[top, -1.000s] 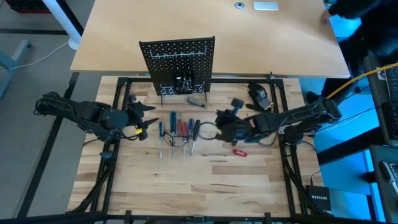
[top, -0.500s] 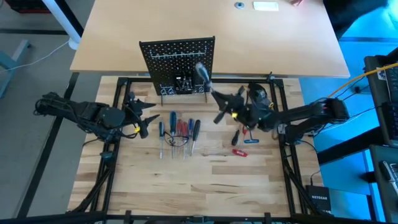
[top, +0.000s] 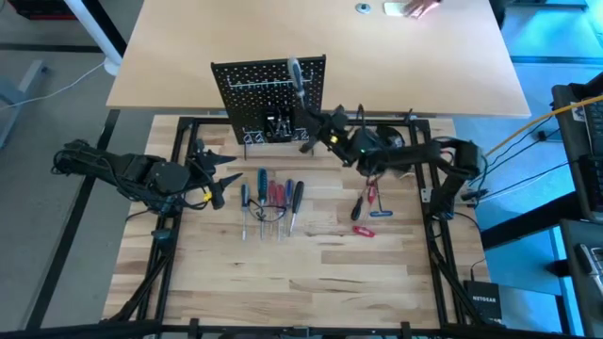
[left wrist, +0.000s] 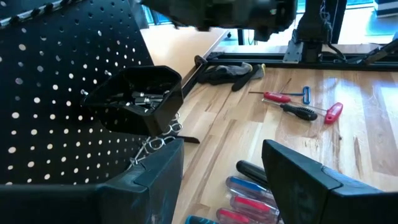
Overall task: Hang tools onto peg board
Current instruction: Hang the black and grey screwdriver on the peg board
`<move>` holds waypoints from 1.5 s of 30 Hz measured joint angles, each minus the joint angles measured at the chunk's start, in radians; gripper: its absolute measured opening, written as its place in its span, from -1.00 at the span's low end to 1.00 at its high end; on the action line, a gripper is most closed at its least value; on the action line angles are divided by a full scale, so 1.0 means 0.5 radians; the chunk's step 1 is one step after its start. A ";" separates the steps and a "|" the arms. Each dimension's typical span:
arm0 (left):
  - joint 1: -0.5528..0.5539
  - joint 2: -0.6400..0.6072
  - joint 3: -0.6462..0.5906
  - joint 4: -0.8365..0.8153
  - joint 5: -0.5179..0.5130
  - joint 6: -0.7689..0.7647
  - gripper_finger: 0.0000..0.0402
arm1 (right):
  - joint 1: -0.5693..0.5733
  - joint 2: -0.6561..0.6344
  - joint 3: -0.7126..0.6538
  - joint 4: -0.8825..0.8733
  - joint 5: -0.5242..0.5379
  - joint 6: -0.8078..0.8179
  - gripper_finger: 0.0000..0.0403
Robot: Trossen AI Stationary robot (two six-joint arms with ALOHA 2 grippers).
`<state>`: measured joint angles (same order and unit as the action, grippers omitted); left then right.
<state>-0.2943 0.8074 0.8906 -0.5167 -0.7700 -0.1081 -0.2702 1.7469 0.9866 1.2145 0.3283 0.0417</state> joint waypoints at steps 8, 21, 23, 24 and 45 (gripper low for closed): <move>-0.003 0.000 0.000 -0.052 0.001 -0.040 0.03 | -0.083 0.107 0.114 0.027 0.061 0.025 -0.91; -0.003 0.000 0.000 -0.050 0.001 -0.033 0.03 | -0.128 0.221 0.116 0.038 0.181 0.074 -0.91; -0.001 0.000 0.000 -0.050 0.001 -0.033 0.03 | -0.128 0.235 0.118 0.045 0.211 0.072 -0.91; -0.001 0.000 0.000 -0.050 0.001 -0.033 0.03 | -0.128 0.240 0.118 0.045 0.211 0.072 -0.91; 0.001 0.001 0.000 -0.051 0.010 -0.073 0.03 | -0.115 0.264 0.114 -0.071 0.263 -0.142 -0.33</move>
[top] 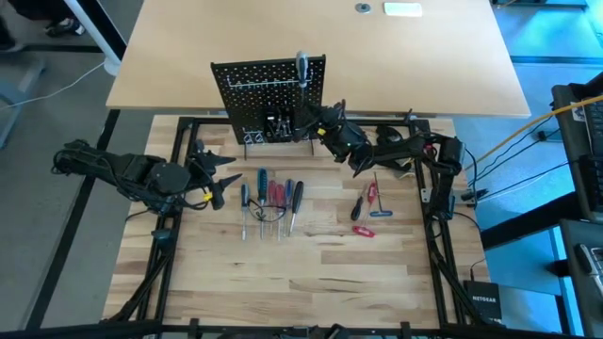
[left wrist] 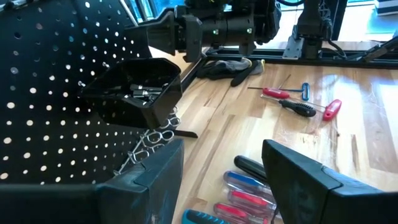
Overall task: Hang tools onto peg board
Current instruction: Hang the black and grey screwdriver on the peg board, then hang the black ratcheting screwdriver on the peg board
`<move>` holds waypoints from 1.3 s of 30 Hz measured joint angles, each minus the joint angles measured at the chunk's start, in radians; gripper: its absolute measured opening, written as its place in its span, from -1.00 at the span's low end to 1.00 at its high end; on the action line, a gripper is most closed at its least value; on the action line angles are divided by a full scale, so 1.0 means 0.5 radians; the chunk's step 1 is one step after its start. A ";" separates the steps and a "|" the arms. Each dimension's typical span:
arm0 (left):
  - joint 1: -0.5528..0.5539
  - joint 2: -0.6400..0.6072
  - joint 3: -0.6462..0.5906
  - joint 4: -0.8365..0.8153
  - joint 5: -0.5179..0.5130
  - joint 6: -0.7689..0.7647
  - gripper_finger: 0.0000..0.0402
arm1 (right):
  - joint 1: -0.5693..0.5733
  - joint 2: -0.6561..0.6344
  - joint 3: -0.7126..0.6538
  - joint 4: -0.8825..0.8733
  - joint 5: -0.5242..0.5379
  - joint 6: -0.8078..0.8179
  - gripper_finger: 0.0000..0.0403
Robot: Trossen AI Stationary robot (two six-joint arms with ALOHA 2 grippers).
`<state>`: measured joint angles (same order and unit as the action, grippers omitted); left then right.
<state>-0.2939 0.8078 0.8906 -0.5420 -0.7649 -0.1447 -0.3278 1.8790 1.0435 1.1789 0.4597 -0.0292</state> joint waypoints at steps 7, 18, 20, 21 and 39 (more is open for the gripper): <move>0.000 0.000 -0.001 -0.002 0.013 -0.011 0.03 | 0.052 -0.001 0.000 0.013 0.308 -0.206 -0.23; 0.000 0.000 -0.001 -0.002 0.013 -0.023 0.03 | 0.235 -0.003 0.000 0.020 0.576 -0.581 -0.22; 0.000 0.000 -0.001 -0.002 0.013 -0.025 0.03 | 0.272 -0.016 0.000 0.019 0.628 -0.637 -0.22; 0.000 0.000 -0.001 -0.002 0.013 -0.025 0.03 | 0.292 -0.023 0.001 0.024 0.654 -0.662 -0.22; -0.001 0.000 -0.001 -0.062 0.067 -0.063 0.03 | 0.899 -0.494 0.003 -0.372 0.881 -1.102 -0.22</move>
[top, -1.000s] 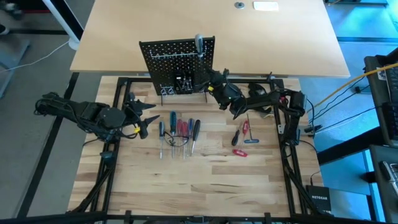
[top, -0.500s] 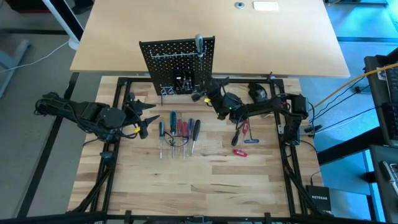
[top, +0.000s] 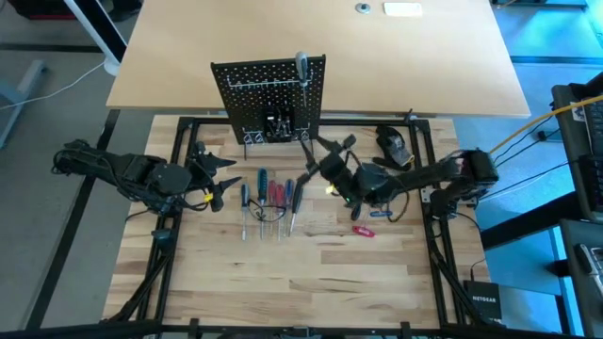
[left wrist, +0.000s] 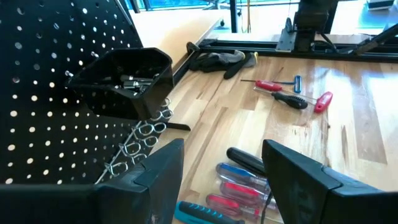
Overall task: Hang tools onto peg board
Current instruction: Hang the black ratcheting screwdriver on the peg board
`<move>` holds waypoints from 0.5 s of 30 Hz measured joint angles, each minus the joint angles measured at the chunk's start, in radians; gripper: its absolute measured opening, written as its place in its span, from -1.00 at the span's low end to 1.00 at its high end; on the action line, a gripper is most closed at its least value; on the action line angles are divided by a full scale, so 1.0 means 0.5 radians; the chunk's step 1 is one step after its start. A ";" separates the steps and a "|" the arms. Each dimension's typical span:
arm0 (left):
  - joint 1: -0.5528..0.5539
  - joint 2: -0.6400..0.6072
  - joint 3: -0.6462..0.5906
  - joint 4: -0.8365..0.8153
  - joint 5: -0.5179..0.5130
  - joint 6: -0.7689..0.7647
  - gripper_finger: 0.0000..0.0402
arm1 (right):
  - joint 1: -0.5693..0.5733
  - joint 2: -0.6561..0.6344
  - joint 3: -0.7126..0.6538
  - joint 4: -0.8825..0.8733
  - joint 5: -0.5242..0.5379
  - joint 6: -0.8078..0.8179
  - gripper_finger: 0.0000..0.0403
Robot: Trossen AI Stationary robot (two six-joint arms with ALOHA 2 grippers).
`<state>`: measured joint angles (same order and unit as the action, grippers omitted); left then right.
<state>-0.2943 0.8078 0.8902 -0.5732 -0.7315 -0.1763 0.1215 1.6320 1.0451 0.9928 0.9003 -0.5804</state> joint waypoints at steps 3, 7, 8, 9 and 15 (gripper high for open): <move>0.000 0.000 0.000 0.003 0.000 -0.001 0.03 | 0.108 -0.107 0.000 -0.307 0.049 0.022 -0.22; 0.000 0.000 0.000 0.002 0.000 -0.009 0.03 | 0.242 -0.183 0.000 -0.656 0.165 0.040 -0.22; 0.000 0.000 0.000 0.001 0.000 -0.014 0.03 | 0.274 -0.188 0.000 -0.720 0.194 0.056 -0.22; 0.000 0.000 0.000 0.001 0.000 -0.018 0.03 | 0.303 -0.194 0.000 -0.783 0.214 0.081 -0.21; 0.000 0.000 0.000 0.000 0.010 -0.023 0.03 | 0.388 -0.199 0.000 -1.160 -0.064 0.563 0.06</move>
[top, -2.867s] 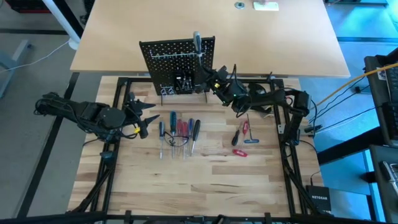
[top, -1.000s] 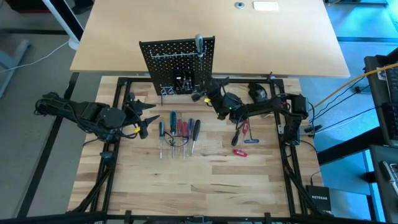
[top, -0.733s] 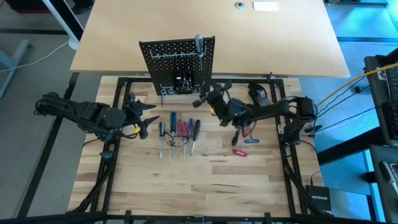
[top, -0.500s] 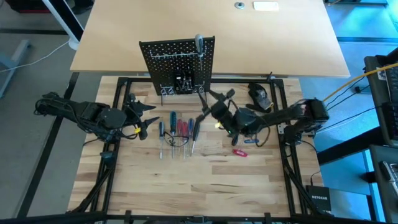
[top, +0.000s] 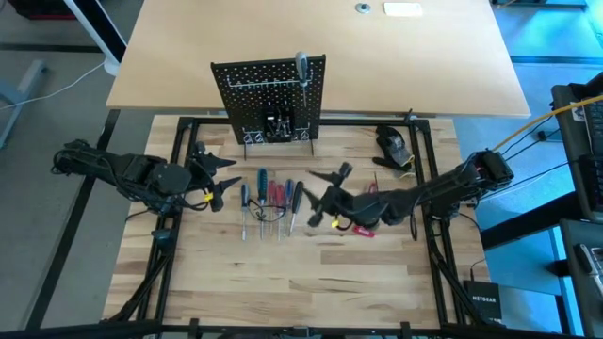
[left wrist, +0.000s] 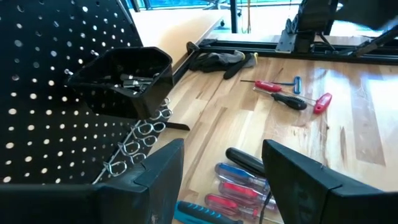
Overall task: Hang tools onto peg board
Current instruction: Hang the black ratcheting screwdriver on the peg board
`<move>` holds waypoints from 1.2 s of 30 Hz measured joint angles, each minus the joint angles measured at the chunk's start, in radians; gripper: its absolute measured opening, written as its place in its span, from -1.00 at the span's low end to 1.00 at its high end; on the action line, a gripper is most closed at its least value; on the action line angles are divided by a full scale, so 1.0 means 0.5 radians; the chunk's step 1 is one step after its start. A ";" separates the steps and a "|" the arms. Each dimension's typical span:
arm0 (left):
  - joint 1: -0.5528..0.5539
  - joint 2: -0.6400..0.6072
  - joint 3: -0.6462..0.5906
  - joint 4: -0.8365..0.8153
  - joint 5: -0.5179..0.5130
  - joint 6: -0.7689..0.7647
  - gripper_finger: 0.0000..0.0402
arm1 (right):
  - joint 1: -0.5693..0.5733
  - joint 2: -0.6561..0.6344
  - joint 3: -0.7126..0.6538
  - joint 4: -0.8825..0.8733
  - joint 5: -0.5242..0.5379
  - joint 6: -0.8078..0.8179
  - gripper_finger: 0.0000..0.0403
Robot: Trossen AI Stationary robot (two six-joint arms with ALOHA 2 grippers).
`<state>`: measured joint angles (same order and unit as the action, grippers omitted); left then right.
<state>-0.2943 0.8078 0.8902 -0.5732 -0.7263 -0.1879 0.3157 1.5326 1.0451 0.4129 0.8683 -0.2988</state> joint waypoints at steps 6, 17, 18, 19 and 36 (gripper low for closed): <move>0.000 0.000 0.000 0.000 0.041 0.000 0.03 | -0.004 0.019 -0.001 -0.573 -0.510 0.634 0.31; 0.001 0.062 0.000 0.000 0.113 0.008 0.03 | -0.002 0.224 -0.002 -0.856 -0.917 0.854 0.25; 0.000 0.077 0.000 -0.001 0.132 0.007 0.03 | -0.002 0.236 -0.002 -0.854 -0.917 0.853 0.24; -0.001 0.095 0.000 -0.005 0.149 0.000 0.03 | -0.002 0.242 -0.002 -0.859 -0.918 0.852 0.23; -0.147 0.213 -0.603 0.440 0.194 -0.372 0.03 | -0.050 0.243 -0.155 -0.929 -0.779 0.947 0.21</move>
<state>-0.3680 0.9142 0.5889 -0.3533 -0.6292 -0.3736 0.2908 1.6543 0.9675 -0.0518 0.4786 0.1746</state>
